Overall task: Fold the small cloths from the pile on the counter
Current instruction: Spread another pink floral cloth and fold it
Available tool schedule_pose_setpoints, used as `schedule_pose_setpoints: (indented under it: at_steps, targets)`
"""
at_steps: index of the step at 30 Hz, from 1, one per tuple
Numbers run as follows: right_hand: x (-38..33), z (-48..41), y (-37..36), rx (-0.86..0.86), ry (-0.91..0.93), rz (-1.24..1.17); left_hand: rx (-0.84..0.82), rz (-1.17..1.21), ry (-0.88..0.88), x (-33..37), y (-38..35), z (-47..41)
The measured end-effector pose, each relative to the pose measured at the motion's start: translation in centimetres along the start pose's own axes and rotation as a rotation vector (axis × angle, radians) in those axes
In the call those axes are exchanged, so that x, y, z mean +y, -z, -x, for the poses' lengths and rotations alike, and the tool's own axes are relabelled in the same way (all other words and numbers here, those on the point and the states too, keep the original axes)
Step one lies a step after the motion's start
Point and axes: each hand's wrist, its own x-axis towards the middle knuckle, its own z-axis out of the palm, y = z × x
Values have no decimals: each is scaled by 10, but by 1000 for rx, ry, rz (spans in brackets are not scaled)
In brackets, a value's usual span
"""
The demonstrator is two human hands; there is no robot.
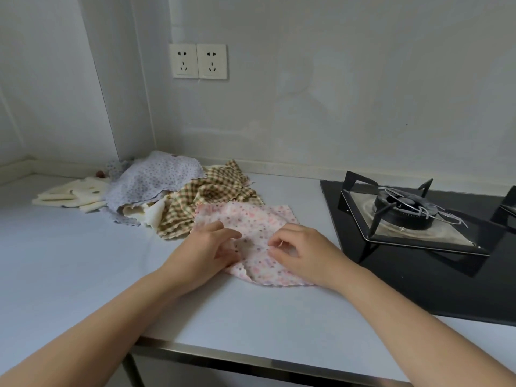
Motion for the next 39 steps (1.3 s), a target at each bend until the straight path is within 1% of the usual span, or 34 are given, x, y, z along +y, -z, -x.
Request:
schedule_pose_setpoints:
  at_steps: [2, 4, 7, 9, 12, 14, 17, 18, 20, 21, 22, 23, 25, 26, 28, 30, 32, 35, 37, 39]
  targets:
    - [-3, 1, 0, -62, 25, -25, 21, 32, 0, 0, 3, -1]
    - [-5, 1, 1, -114, 10, -10, 53, 28, 20, -1, 4, 0]
    - [-7, 1, -3, -118, -14, 98, 195, 88, 91, -1, 4, -1]
    - [-9, 2, -5, -71, 9, 155, 251, 241, 187, 1, 5, -2]
    - [-10, 3, -3, -40, 0, 179, 266, 624, 305, 2, 10, -1]
    - [-9, 3, 0, -43, -27, 158, 308, 734, 347, 1, 11, -3]
    - [-10, 4, 6, -63, -52, 68, 394, 706, 408, 2, 11, -6]
    - [-12, 5, 7, -99, -66, 89, 404, 698, 417, -1, 12, -6]
    - [-14, 5, 7, -158, -80, 224, 402, 702, 432, -7, 13, -4]
    - [-13, 4, 5, -149, -70, 279, 396, 708, 442, -8, 14, -3]
    - [-10, 2, 3, -116, -57, 284, 389, 712, 452, -11, 15, -2]
    - [-6, 0, 2, -56, -53, 236, 375, 723, 452, -12, 17, -1]
    - [5, -1, 5, 62, -132, 53, 336, 739, 450, -15, 19, -1]
    - [11, -1, 9, 114, -178, -29, 335, 715, 444, -17, 20, -1]
    - [23, -1, 19, 198, -234, -165, 345, 595, 445, -22, 22, 0]
    - [30, -2, 26, 229, -259, -288, 350, 528, 454, -28, 22, 0]
    - [28, 0, 33, 210, -226, -432, 328, 556, 457, -31, 22, 1]
    - [20, 6, 45, 102, -228, -602, 188, 686, 484, -31, 27, 2]
    - [18, 9, 50, -15, -276, -687, 84, 723, 487, -27, 32, 4]
    - [20, 9, 51, -78, -379, -732, 16, 723, 511, -24, 35, 4]
